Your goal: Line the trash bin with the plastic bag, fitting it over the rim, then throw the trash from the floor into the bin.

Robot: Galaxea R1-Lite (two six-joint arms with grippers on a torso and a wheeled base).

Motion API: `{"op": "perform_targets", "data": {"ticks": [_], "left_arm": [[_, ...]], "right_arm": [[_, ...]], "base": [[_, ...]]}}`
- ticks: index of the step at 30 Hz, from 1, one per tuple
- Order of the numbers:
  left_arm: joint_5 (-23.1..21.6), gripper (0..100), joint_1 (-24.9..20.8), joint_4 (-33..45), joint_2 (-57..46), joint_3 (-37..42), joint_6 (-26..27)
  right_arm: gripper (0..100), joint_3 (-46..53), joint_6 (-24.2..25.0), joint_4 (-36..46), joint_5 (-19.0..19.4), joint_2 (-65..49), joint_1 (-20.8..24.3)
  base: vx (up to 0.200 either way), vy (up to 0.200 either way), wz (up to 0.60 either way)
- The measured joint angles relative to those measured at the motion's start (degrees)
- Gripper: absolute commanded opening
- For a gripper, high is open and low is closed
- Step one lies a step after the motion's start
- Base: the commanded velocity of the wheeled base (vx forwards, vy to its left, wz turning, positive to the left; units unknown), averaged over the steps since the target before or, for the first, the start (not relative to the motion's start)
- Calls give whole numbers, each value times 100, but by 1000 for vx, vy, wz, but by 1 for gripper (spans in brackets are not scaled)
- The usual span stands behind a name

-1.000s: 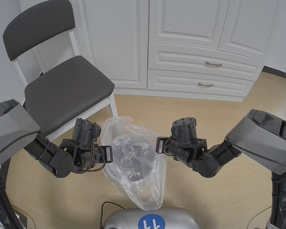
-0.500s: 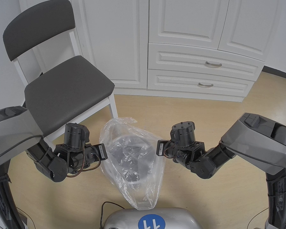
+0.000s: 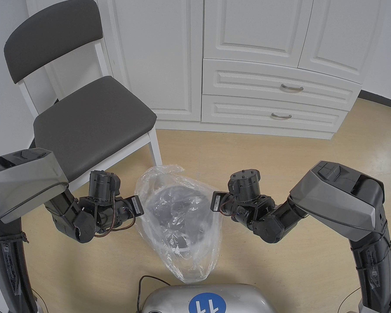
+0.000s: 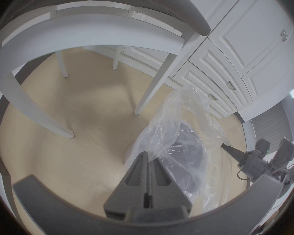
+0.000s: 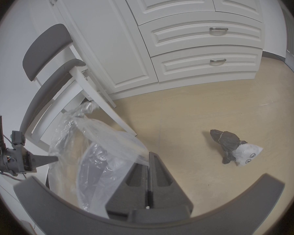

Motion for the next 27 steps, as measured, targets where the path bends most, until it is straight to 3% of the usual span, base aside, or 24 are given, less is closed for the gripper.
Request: {"op": "perform_targets", "data": {"ticks": [8, 16, 27], "left_arm": [[-78, 0, 144, -112, 188, -46, -145], [-184, 0, 212, 27, 205, 184, 244], [-217, 0, 212, 29, 207, 276, 332]], "right_arm": [[0, -433, 50, 73, -23, 471, -273], [0, -480, 55, 73, -26, 628, -289], [0, -592, 172, -4, -26, 658, -352]], "base": [[0, 0, 0], [0, 0, 0], [0, 0, 0]]}}
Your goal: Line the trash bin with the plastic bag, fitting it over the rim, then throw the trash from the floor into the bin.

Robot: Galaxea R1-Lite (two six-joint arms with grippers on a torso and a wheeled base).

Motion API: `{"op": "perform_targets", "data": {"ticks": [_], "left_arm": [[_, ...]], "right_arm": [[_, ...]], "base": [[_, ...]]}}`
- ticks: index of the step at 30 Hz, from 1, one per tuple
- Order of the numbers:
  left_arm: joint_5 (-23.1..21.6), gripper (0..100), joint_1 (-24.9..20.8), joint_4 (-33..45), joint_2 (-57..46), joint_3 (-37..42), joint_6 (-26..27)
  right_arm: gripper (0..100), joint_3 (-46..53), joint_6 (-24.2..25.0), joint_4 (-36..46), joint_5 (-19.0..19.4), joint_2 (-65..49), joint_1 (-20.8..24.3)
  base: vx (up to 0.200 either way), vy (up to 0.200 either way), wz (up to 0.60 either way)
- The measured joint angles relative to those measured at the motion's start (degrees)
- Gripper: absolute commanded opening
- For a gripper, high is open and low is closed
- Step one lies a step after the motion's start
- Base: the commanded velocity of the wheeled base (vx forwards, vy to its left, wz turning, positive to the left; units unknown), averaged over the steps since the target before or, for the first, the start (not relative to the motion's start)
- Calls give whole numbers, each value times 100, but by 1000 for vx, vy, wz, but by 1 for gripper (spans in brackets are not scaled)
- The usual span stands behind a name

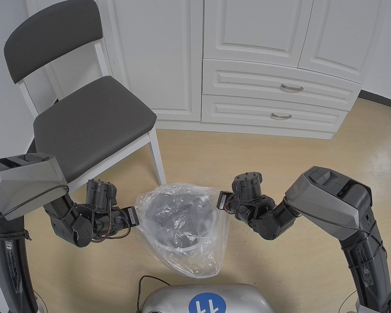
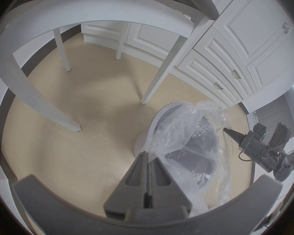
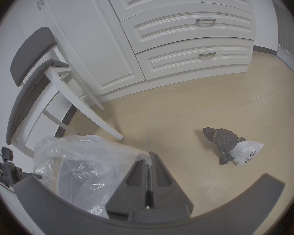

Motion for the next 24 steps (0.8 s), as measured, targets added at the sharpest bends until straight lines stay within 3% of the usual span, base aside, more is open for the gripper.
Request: {"op": "perform_targets", "data": {"ticks": [9, 24], "left_arm": [[5, 0, 6, -29, 0, 13, 61], [0, 0, -35, -254, -5, 39, 22]], "right_arm": [[0, -194, 312, -289, 11, 118, -9], [0, -450, 329, -227, 26, 372, -179]], "base": [[0, 0, 0], [0, 0, 0]]}}
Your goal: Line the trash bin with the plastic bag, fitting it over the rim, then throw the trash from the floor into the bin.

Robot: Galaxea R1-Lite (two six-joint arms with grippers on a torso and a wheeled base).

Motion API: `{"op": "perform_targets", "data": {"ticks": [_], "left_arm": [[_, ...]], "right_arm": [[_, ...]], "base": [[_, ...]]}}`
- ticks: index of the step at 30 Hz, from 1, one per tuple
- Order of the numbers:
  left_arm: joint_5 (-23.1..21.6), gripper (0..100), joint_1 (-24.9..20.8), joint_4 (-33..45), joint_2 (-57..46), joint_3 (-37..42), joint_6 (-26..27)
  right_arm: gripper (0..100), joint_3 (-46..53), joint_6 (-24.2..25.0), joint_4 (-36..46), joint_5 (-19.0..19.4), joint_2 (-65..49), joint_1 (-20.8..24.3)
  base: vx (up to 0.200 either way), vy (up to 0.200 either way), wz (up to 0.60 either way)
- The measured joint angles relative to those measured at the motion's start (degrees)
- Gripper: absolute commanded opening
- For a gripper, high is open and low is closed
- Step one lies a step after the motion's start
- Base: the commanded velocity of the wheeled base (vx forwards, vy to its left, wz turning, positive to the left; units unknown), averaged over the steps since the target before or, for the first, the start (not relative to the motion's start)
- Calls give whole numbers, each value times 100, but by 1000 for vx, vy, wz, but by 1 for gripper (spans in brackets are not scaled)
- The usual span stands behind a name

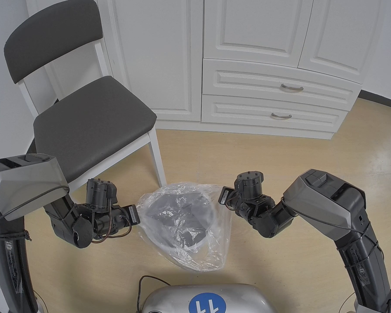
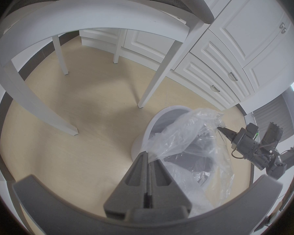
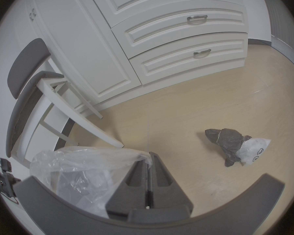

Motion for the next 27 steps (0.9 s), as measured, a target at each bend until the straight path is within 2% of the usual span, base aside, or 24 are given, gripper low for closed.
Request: {"op": "perform_targets", "data": {"ticks": [5, 6, 12, 20, 27], "left_arm": [[0, 0, 5, -11, 0, 2, -2], [2, 0, 5, -11, 0, 2, -6], [2, 0, 5, -33, 0, -26, -33], [41, 0, 11, -441, -4, 0, -46], [52, 0, 2, -479, -52, 46, -55]], "right_arm": [[0, -72, -2, 2, 5, 77, -46], [100, -71, -2, 2, 10, 87, -50], [100, 61, -11, -93, 32, 34, -52], [100, 606, -39, -106, 87, -578, 13], [100, 830, -49, -71, 130, -896, 118]], "base": [[0, 0, 0], [0, 0, 0], [0, 0, 0], [0, 0, 0], [0, 0, 0]]}}
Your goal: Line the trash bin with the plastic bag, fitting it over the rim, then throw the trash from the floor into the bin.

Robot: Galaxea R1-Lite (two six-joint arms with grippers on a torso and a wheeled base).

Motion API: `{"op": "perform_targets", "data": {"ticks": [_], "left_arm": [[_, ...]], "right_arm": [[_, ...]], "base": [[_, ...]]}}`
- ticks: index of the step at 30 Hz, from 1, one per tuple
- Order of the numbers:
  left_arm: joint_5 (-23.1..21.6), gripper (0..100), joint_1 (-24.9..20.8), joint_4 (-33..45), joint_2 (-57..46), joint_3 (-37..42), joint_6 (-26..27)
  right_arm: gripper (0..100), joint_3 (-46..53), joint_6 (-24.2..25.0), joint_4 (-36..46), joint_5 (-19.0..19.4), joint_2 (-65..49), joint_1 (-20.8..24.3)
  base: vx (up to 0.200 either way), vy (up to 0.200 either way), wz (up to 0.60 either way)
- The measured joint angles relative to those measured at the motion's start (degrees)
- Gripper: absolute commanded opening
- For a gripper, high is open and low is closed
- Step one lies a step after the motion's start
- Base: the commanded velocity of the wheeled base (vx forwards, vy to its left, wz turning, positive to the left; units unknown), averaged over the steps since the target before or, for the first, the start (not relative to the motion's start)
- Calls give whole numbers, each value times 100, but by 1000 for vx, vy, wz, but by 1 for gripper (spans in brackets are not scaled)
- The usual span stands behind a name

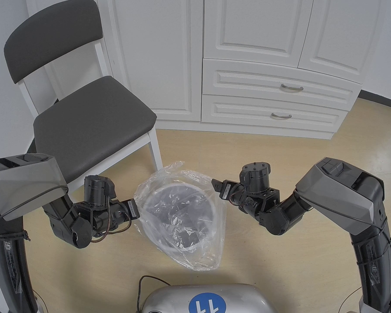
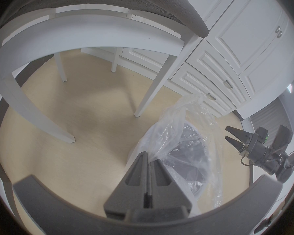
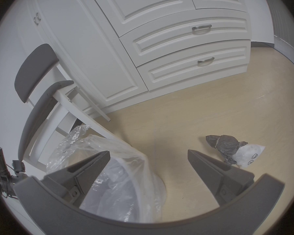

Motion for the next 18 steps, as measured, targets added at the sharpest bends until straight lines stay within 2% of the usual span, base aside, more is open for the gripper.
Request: {"op": "perform_targets", "data": {"ticks": [11, 18], "left_arm": [[7, 0, -16, -20, 18, -16, -197], [-15, 0, -22, -23, -33, 107, -148]], "right_arm": [[100, -551, 238, -30, 15, 607, 39], [100, -697, 336, -41, 13, 852, 4]], "base": [[0, 0, 0], [0, 0, 0]]}}
